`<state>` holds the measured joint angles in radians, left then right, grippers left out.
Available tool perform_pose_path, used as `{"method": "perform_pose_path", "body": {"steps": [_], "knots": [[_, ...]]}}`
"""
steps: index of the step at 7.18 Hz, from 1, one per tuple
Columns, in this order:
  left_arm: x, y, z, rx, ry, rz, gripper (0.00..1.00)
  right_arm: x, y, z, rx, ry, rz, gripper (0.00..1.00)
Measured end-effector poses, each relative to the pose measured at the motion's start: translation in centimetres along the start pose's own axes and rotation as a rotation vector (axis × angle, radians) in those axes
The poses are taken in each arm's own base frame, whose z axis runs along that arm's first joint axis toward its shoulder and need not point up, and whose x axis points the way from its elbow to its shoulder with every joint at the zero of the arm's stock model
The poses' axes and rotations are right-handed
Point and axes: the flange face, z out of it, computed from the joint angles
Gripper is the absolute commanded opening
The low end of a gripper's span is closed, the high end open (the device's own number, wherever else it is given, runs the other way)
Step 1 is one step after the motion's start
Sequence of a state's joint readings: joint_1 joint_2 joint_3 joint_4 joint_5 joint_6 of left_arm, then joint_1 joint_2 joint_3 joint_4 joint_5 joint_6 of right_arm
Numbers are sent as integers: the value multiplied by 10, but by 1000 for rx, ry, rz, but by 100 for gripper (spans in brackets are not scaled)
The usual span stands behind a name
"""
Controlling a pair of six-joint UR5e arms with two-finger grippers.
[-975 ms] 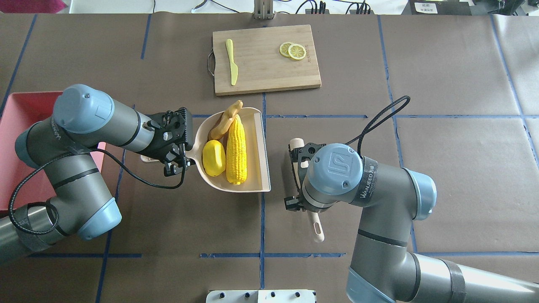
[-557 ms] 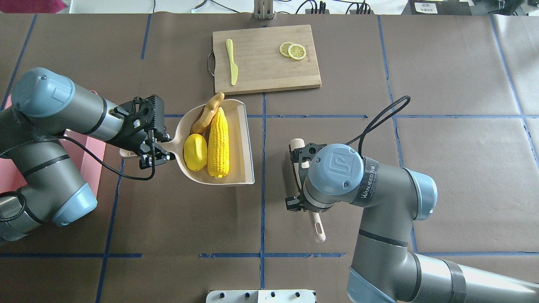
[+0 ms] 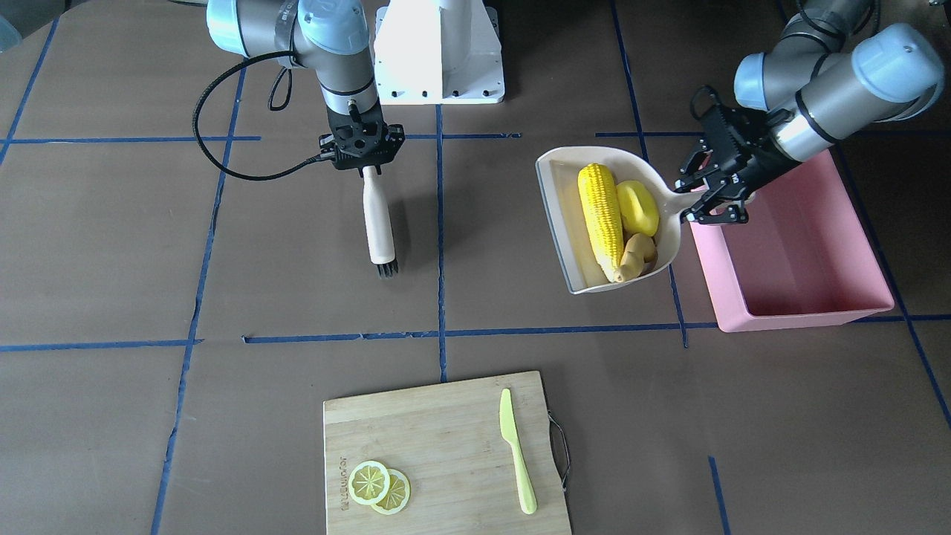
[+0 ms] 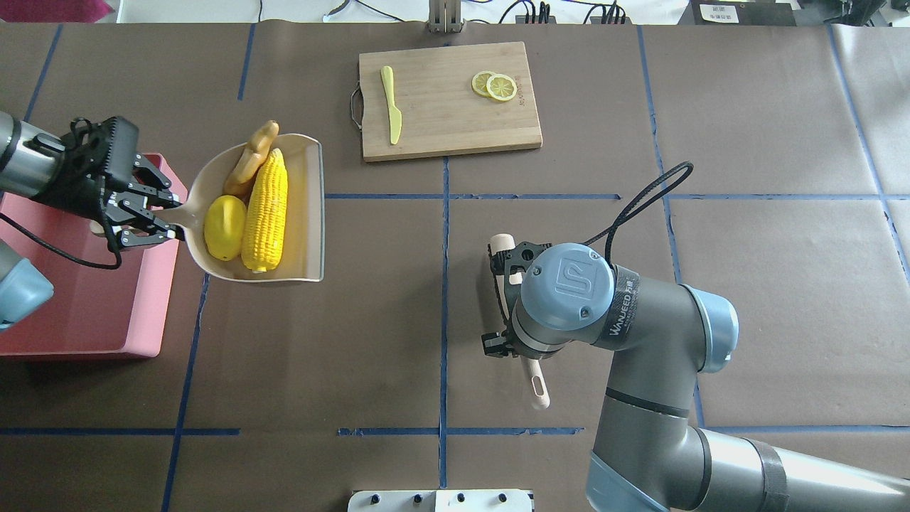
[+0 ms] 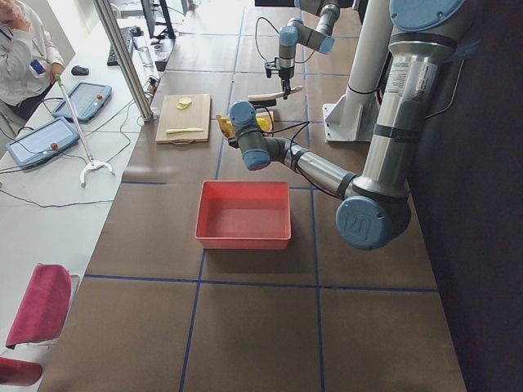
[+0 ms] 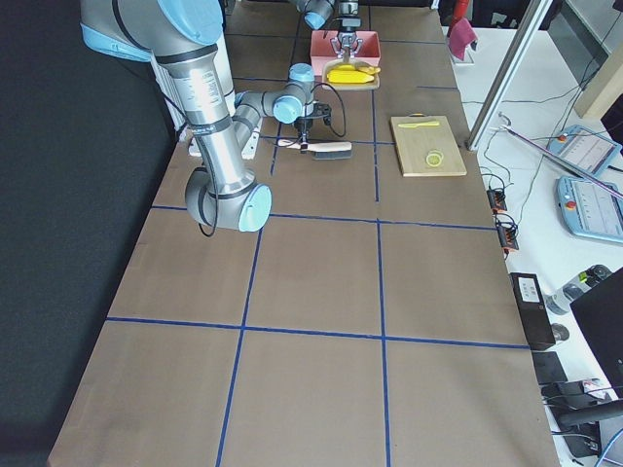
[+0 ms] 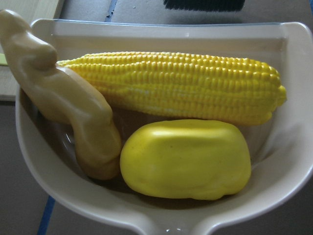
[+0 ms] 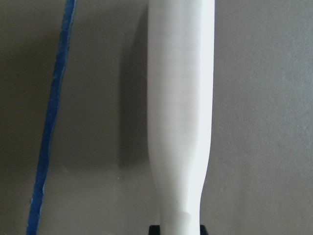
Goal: Sweep and dump trash into bin
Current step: 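Lift the loaded dustpan with the left gripper and carry it over the pink bin, then tilt the dustpan with the left gripper to pour produce into the pink bin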
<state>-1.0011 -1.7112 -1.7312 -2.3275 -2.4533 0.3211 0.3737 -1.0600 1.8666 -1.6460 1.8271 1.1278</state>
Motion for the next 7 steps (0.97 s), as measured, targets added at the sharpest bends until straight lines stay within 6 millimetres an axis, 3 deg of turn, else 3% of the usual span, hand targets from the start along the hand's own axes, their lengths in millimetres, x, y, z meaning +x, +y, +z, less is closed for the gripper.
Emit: {"method": "perform_pose_path", "body": {"steps": [2,5,6,7], "knots": [[-24,74,-54,-5,-10,30,0,0,0,1,6,4,1,0],[-41,195,-110,-6,-23,15,0,0,0,2,6,7,1,0],[-41,222,-126,-8,-44,4,0,0,0,2,5,7,1,0],[-41,237,-142,-10,-74,-9,0,0,0,3,5,7,0,0]]}}
